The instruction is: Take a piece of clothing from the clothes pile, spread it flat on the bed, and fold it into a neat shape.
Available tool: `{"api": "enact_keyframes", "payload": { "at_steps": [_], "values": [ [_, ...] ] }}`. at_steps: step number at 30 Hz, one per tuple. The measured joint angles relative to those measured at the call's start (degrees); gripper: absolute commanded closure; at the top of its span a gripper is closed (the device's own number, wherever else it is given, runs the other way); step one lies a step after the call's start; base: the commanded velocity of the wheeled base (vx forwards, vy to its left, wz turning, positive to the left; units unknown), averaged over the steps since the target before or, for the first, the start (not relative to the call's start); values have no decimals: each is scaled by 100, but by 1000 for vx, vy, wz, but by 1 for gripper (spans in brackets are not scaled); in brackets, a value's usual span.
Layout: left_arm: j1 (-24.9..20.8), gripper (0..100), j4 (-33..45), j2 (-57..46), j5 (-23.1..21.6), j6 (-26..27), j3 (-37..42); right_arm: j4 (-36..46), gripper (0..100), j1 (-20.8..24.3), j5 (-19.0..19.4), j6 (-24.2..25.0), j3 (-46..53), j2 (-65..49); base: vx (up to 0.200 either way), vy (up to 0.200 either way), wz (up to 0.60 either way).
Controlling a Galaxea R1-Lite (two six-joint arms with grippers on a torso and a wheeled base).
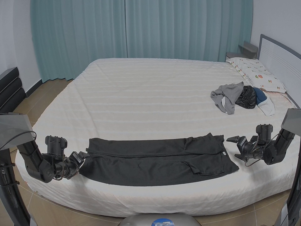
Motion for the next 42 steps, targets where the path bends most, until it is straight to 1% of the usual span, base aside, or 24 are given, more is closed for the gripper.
{"api": "enact_keyframes", "payload": {
  "at_steps": [1,2,9,18,25,34,35,42],
  "values": [
    [-11,0,0,4,2,2,0,0,0,0,-2,0,0,-1,0,0,0],
    [-20,100,0,6,2,6,2,0,0,0,-2,0,5,-1,0,0,0],
    [-67,100,2,39,50,50,129,-5,0,-1,-2,0,20,-15,0,0,0],
    [-61,100,71,15,134,424,358,-2,0,-22,0,2,27,-41,0,0,0],
    [-45,100,585,-157,272,674,418,-2,0,-28,-2,0,28,-50,0,0,0],
    [-43,100,686,-241,280,734,424,0,0,-28,0,0,38,-56,0,0,0],
    [-43,0,684,-239,279,740,424,0,0,-28,0,0,38,-56,0,0,0],
    [5,0,690,-254,274,740,341,-2,0,-28,0,0,38,-61,0,0,0]
  ]
}}
